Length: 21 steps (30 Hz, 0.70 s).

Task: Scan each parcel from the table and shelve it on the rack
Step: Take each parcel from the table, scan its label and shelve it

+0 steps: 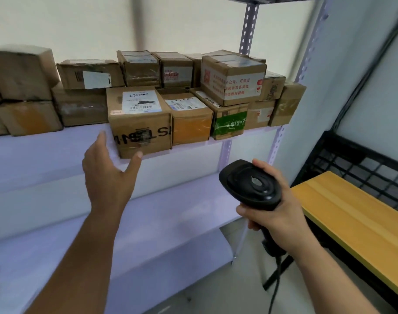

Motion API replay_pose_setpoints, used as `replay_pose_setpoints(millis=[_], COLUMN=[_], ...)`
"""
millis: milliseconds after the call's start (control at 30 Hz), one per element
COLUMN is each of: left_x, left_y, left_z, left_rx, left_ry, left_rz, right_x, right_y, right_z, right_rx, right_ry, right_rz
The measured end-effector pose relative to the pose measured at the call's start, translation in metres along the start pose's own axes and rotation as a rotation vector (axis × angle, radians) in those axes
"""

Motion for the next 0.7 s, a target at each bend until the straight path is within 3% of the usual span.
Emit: replay_pose_setpoints(millis=[133, 367, 700], left_x=[-0.011, -0.048, -0.158], left_y=[0.055, 0.181, 0.333], left_z=[0.015, -0.016, -0.033], left_rx=[-0.048, 0.319, 0.543], left_ry=[0.012, 0.087, 0.150], left_rz=[-0.022, -0.031, -0.168], right_x=[0.000, -0.004, 0.007], right_y=[0.021, 0.084, 0.187], right_z=[0.023, 0.099, 0.241], right_rx=[-0.004, -0.065, -0.210], right_ry=[-0.028, -0.026, 0.012], right_rz=[0.005, -0.005, -0.012])
Point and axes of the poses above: each hand's wrist, its own y-axis away from the middle knuckle, its own z-axis out of the back of the hand, x = y × z, the point moved 9 cm from there along -y, towards the middle knuckle, and after that the axes turned 13 degrees about -x, right-handed, at the moved point
